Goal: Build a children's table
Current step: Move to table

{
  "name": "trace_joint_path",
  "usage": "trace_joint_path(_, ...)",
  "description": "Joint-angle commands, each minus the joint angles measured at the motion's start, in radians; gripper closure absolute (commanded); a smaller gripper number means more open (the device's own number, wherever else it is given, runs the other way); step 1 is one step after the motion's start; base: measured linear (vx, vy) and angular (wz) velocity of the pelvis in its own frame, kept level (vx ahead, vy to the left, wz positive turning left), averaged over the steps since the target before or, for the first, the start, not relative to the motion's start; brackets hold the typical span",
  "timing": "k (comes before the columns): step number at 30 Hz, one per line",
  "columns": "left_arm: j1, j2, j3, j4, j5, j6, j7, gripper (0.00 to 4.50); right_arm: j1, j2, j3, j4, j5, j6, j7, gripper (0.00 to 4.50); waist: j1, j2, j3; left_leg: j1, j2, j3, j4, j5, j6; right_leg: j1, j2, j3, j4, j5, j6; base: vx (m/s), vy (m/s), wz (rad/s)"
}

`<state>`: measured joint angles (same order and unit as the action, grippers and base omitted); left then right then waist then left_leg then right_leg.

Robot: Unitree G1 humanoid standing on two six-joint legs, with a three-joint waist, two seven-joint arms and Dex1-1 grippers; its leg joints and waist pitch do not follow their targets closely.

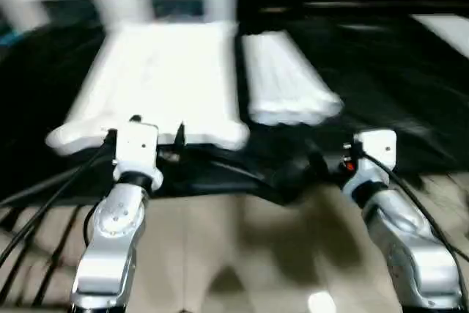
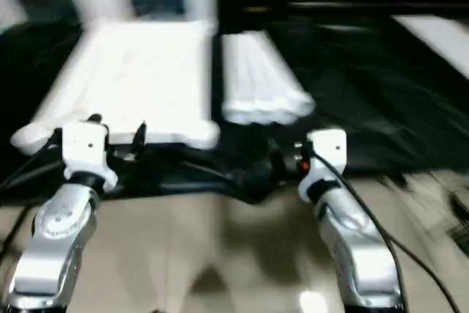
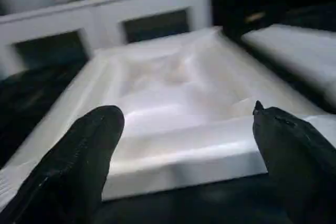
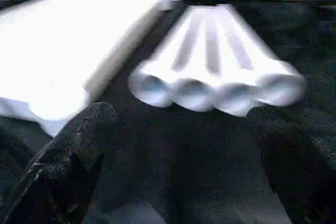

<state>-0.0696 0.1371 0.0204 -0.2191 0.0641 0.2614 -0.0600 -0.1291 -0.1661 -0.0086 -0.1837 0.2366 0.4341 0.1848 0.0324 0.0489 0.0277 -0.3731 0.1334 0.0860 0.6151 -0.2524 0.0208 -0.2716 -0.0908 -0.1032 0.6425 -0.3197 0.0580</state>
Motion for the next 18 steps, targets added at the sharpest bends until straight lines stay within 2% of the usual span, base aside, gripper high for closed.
trace_joint_path(1, -0.003, -0.008, -0.026, 0.003, 0.005, 0.008, -0.003, 0.04, 0.02, -0.001, -0.017, -0.003, 0.023, 0.016, 0.006, 0.0, -0.031, 0.014, -0.063, 0.197, 0.188, -0.154, -0.045, 0.5, 0.557, -0.175, 0.001, 0.04, 0.085, -0.136, 0.032, 0.137, -0.085, 0.1)
trace_joint_path(2, 0.005, -0.012, -0.031, 0.002, 0.005, 0.009, -0.002, 0.04, 0.023, -0.003, -0.01, -0.01, 0.034, 0.027, 0.022, 0.0, -0.029, -0.001, -0.057, 0.159, 0.176, -0.112, -0.073, 0.421, 0.51, -0.18, -0.014, 0.061, 0.107, -0.033, 0.056, 0.095, -0.087, -0.14)
trace_joint_path(3, 0.011, -0.015, -0.033, 0.002, 0.005, 0.01, -0.001, 0.04, 0.025, -0.006, -0.002, -0.016, 0.04, 0.033, 0.037, 0.0, -0.022, -0.013, -0.051, 0.143, 0.158, -0.086, -0.081, 0.346, 0.473, -0.18, -0.014, 0.075, 0.093, 0.027, 0.044, 0.083, -0.059, -0.05)
trace_joint_path(4, 0.019, -0.02, -0.035, 0.001, 0.002, 0.011, -0.001, 0.04, 0.033, -0.008, 0.014, -0.033, 0.054, 0.035, 0.063, 0.0, -0.006, -0.056, -0.028, 0.088, 0.07, -0.002, -0.083, 0.072, 0.347, -0.129, -0.018, 0.104, -0.024, 0.141, -0.022, 0.083, -0.059, -0.05)
trace_joint_path(5, 0.02, -0.021, -0.034, 0.002, -0.001, 0.011, -0.001, 0.04, 0.035, -0.005, 0.017, -0.037, 0.055, 0.037, 0.059, 0.0, 0.025, -0.121, -0.033, 0.024, -0.059, 0.056, 0.02, -0.154, 0.221, -0.026, -0.063, 0.203, -0.128, -0.087, 0.029, 0.071, -0.097, 0.12)
trace_joint_path(6, 0.02, -0.021, -0.034, 0.003, -0.004, 0.012, -0.001, 0.04, 0.037, -0.003, 0.018, -0.039, 0.056, 0.038, 0.056, 0.0, 0.046, -0.089, -0.034, 0.018, -0.066, 0.043, 0.088, -0.17, 0.18, -0.004, -0.147, 0.264, -0.157, -0.213, -0.059, 0.093, -0.081, 0.13)
trace_joint_path(7, 0.021, -0.023, -0.03, 0.004, -0.008, 0.012, 0.002, 0.04, 0.038, 0.005, 0.018, -0.038, 0.067, 0.029, 0.066, 0.0, 0.047, -0.098, -0.024, -0.031, -0.041, 0.001, 0.132, -0.051, 0.066, 0.04, -0.129, 0.24, -0.146, -0.396, -0.179, 0.093, -0.081, 0.13)
trace_joint_path(8, 0.024, -0.026, -0.024, 0.004, -0.014, 0.015, 0.003, 0.04, 0.039, 0.013, 0.015, -0.038, 0.078, 0.023, 0.077, 0.0, 0.044, -0.092, -0.016, -0.031, -0.034, -0.003, 0.128, -0.032, 0.048, 0.031, -0.129, 0.234, -0.152, -0.409, -0.206, 0.104, -0.039, 0.04)
trace_joint_path(9, 0.025, -0.027, -0.021, 0.004, -0.016, 0.016, 0.003, 0.04, 0.039, 0.015, 0.013, -0.038, 0.079, 0.021, 0.077, 0.0, 0.044, -0.082, -0.014, -0.03, -0.023, -0.007, 0.124, -0.015, 0.035, 0.027, -0.133, 0.231, -0.16, -0.418, -0.251, 0.082, -0.021, 0.06)
trace_joint_path(10, 0.029, -0.031, -0.009, 0.005, -0.029, 0.019, 0.003, 0.04, 0.033, 0.029, 0.002, -0.032, 0.071, 0.004, 0.056, 0.0, 0.038, -0.065, -0.001, -0.021, -0.005, -0.008, 0.088, 0.01, 0.028, 0.017, -0.113, 0.2, -0.178, -0.458, -0.316, 0.082, -0.021, 0.06)
trace_joint_path(11, 0.033, -0.035, 0.002, 0.006, -0.041, 0.023, 0.0, 0.04, 0.027, 0.031, 0.002, -0.021, 0.041, -0.02, 0.033, 0.0, 0.037, -0.039, -0.002, -0.004, 0.02, -0.003, 0.018, -0.003, 0.027, 0.015, -0.081, 0.154, -0.182, -0.486, -0.322, 0.079, 0.031, 0.09)
trace_joint_path(12, 0.036, -0.036, 0.008, 0.006, -0.047, 0.024, -0.003, 0.04, 0.024, 0.03, 0.0, -0.016, 0.037, -0.018, 0.029, 0.0, 0.029, -0.024, -0.002, 0.021, 0.034, 0.003, -0.019, -0.032, 0.015, 0.011, -0.06, 0.121, -0.182, -0.49, -0.305, 0.101, 0.093, 0.01)
trace_joint_path(13, 0.042, -0.034, 0.013, 0.005, -0.053, 0.024, -0.01, 0.04, 0.019, 0.025, -0.004, -0.013, 0.066, 0.009, 0.054, 0.0, -0.015, 0.01, -0.006, 0.083, 0.101, -0.061, -0.113, -0.399, -0.012, -0.037, 0.04, 0.049, -0.084, -0.353, -0.214, 0.101, 0.093, 0.01)
trace_joint_path(14, 0.042, -0.034, 0.013, 0.005, -0.053, 0.024, -0.01, 0.04, 0.019, 0.025, -0.004, -0.013, 0.066, 0.009, 0.054, 0.0, -0.029, 0.017, -0.024, 0.136, 0.131, -0.102, -0.13, -0.491, -0.004, -0.066, 0.042, 0.051, -0.025, -0.237, -0.195, 0.142, 0.122, 0.06)
trace_joint_path(15, 0.044, -0.034, 0.012, 0.005, -0.05, 0.022, -0.01, 0.04, 0.02, 0.016, -0.001, -0.013, 0.066, -0.001, 0.066, 0.0, -0.041, 0.013, -0.034, 0.167, 0.156, -0.14, -0.141, -0.529, 0.055, -0.099, 0.034, 0.049, 0.041, -0.077, -0.12, 0.148, 0.089, 0.1)
trace_joint_path(16, 0.043, -0.034, 0.014, 0.005, -0.049, 0.02, -0.009, 0.04, 0.02, 0.012, 0.001, -0.01, 0.06, -0.01, 0.067, 0.0, -0.046, 0.012, -0.035, 0.164, 0.154, -0.145, -0.139, -0.493, 0.109, -0.108, 0.029, 0.047, 0.055, -0.039, -0.08, 0.148, 0.089, 0.1)
trace_joint_path(17, 0.043, -0.034, 0.013, 0.005, -0.051, 0.019, -0.007, 0.04, 0.018, 0.009, 0.001, -0.006, 0.055, -0.012, 0.069, 0.0, -0.046, -0.001, -0.024, 0.159, 0.142, -0.133, -0.134, -0.425, 0.202, -0.132, 0.019, 0.045, 0.065, 0.003, -0.038, 0.134, 0.05, -0.01)
trace_joint_path(18, 0.042, -0.031, 0.013, 0.005, -0.05, 0.017, -0.004, 0.04, 0.015, 0.005, 0.003, -0.001, 0.049, -0.014, 0.075, 0.0, -0.046, -0.003, -0.017, 0.149, 0.132, -0.119, -0.139, -0.423, 0.224, -0.132, 0.017, 0.045, 0.062, 0.022, -0.037, 0.126, 0.015, -0.02)
